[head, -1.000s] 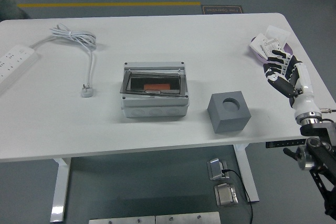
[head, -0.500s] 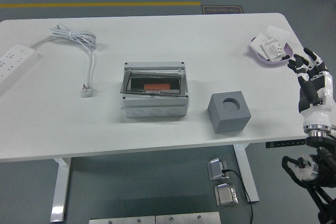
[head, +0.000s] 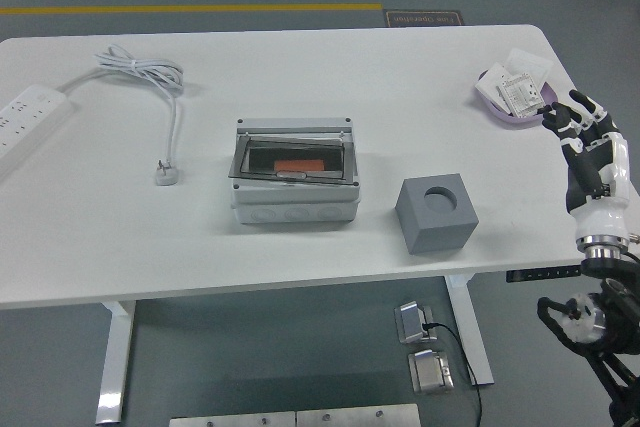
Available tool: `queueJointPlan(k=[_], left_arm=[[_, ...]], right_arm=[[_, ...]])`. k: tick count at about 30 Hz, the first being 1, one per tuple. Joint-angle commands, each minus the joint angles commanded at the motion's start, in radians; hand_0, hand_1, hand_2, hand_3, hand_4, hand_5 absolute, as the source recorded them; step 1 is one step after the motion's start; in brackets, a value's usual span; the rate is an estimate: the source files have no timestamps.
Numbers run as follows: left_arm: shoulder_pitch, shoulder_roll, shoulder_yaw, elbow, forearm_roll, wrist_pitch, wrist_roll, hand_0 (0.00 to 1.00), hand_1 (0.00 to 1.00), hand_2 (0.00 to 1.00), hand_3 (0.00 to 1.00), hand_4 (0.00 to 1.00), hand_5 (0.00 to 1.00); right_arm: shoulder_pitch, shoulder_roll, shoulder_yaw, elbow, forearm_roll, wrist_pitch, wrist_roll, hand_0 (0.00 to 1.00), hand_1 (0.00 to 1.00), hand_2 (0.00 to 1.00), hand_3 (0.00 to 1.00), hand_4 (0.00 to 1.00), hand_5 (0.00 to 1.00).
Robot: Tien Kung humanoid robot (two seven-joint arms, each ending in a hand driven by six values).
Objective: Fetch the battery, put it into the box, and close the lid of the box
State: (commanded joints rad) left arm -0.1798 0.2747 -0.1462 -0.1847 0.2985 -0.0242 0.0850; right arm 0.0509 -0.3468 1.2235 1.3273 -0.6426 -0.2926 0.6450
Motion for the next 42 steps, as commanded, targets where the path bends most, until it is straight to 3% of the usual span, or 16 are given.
queueJointPlan(k=[34, 42], left_arm=[[0.014, 0.005, 0.045, -0.002, -0.066, 0.0, -0.009, 0.594, 0.688, 0.547, 0.6, 0.489, 0.197], [0.023, 0.004, 0.028, 0.0, -0.052, 0.001, 0.0, 0.594, 0.688, 0.547, 0.6, 0.49, 0.198]], right_arm=[[-0.021, 0.025, 0.043, -0.008, -0.072, -0.022, -0.037, 0.678, 0.611, 0.611, 0.669, 0.844, 0.331], [-0.016, 0.033, 0.038, -0.01, -0.075, -0.024, -0.041, 0.676, 0.611, 0.617, 0.668, 0.843, 0.329]])
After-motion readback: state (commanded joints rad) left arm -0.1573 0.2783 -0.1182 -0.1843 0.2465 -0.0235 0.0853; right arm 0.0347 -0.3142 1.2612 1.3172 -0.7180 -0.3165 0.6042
